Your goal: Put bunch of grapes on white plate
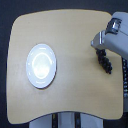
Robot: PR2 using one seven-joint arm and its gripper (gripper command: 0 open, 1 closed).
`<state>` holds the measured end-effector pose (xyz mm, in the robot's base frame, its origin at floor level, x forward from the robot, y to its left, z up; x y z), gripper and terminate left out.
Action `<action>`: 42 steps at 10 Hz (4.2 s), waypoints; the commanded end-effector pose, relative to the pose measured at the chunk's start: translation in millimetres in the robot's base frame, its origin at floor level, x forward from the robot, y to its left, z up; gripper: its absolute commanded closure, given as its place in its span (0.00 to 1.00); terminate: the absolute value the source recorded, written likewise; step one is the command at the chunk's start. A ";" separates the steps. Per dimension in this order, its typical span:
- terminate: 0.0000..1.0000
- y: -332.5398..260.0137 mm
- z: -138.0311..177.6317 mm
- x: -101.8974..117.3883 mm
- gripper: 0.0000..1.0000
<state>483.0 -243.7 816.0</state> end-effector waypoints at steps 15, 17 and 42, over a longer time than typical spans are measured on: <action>0.00 -15.7 -102.3 6.1 0.00; 0.00 -3.7 -101.6 4.0 1.00; 0.00 93.1 76.5 1.9 1.00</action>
<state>487.8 -213.0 810.4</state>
